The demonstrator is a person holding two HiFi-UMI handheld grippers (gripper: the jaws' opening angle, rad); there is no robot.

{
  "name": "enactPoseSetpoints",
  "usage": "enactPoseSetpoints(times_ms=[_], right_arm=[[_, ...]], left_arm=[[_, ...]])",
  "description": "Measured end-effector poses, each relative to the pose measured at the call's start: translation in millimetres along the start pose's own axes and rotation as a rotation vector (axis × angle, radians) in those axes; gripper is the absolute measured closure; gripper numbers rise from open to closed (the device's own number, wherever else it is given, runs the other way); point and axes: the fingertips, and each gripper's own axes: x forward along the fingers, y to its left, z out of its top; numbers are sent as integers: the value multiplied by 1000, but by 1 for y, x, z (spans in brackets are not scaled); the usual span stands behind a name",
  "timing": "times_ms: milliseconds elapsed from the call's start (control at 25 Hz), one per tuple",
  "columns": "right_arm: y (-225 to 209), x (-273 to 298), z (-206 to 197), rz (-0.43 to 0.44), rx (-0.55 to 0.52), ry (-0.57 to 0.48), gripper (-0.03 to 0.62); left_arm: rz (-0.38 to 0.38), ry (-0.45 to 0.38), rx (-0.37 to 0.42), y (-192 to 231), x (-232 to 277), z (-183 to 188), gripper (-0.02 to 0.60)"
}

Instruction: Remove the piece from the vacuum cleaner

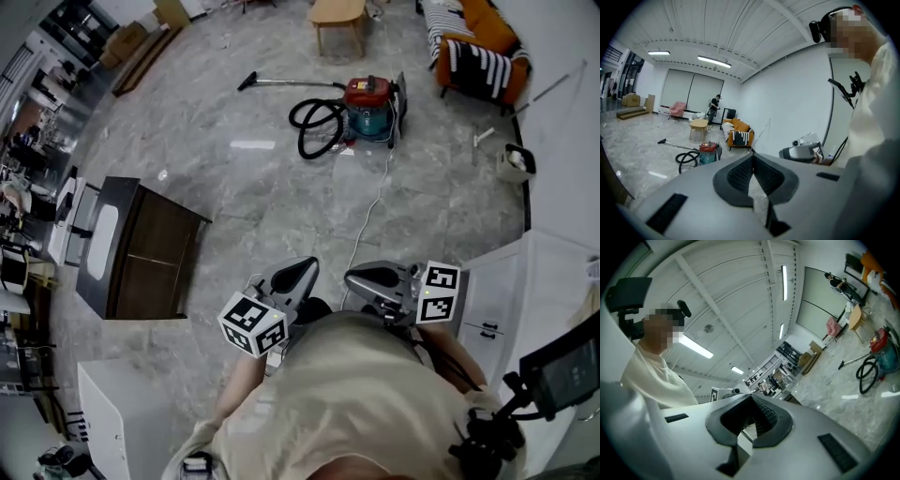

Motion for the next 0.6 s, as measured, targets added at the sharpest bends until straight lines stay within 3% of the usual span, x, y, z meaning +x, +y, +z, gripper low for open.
enactPoseSetpoints(times_ms=[320, 480, 600], right_arm=[[-7, -3, 7, -48, -115, 15, 592], [-31, -6, 21, -133, -175, 23, 591], [-47, -4, 41, -190, -233, 26, 591]], left_arm=[[-9, 24, -57, 16, 17, -5, 578], [-39, 16, -20, 27, 31, 0, 578], [-59, 8, -34, 47, 44, 2, 578]])
